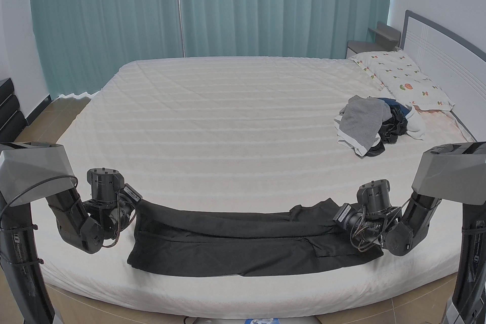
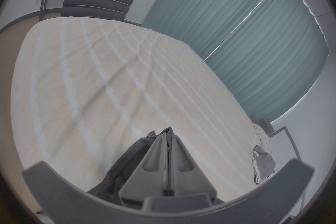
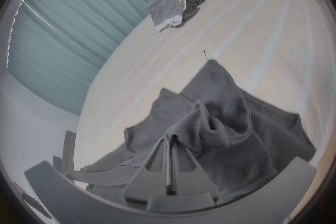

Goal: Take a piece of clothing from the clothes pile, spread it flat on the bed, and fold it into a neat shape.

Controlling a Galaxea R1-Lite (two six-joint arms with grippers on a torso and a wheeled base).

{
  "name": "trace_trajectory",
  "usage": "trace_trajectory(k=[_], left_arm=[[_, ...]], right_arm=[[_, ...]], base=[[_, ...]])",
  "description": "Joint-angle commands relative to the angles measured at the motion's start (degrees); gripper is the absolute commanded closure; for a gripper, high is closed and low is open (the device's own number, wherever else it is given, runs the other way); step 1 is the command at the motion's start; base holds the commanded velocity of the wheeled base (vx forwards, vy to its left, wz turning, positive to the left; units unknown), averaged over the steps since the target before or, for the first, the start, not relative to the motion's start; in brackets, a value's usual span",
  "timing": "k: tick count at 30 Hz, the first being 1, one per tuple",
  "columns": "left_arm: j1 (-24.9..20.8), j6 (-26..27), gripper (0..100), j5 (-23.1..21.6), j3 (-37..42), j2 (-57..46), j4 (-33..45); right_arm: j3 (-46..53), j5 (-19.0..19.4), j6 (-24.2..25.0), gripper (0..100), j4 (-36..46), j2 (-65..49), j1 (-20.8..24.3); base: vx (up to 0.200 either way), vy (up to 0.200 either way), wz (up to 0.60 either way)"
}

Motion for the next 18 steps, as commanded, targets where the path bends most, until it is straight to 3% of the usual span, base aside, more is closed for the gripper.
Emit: trace_trajectory(k=[1, 4, 5, 9, 13, 18], left_arm=[[0.2, 0.1, 100, 0.0, -0.2, 0.5, -2.3], [0.5, 0.0, 100, 0.2, -0.8, 0.4, -5.2], [1.5, -0.3, 100, 0.0, -0.2, 0.0, -8.7], [1.6, 0.0, 100, 0.2, 0.1, 2.1, -10.9], [1.9, 0.1, 100, 0.2, 0.5, 4.0, -11.0], [2.4, 0.2, 100, 0.0, 2.6, 3.6, -12.4]], right_arm=[[-3.3, 0.0, 0.0, 100, -0.6, -1.5, -1.7], [-4.5, 0.0, 0.0, 100, -3.7, -2.1, -2.6], [-3.9, -0.3, -0.2, 100, -11.5, -1.5, -2.9], [-0.3, -0.4, -1.8, 100, -24.4, 1.7, -2.9], [1.2, -0.3, -5.9, 100, -25.8, 4.9, -3.4], [2.4, 0.1, -7.1, 100, -26.0, 4.8, -3.9]], base=[[0.0, 0.0, 0.0], [0.0, 0.0, 0.0], [0.0, 0.0, 0.0], [0.0, 0.0, 0.0], [0.0, 0.0, 0.0], [0.0, 0.0, 0.0]])
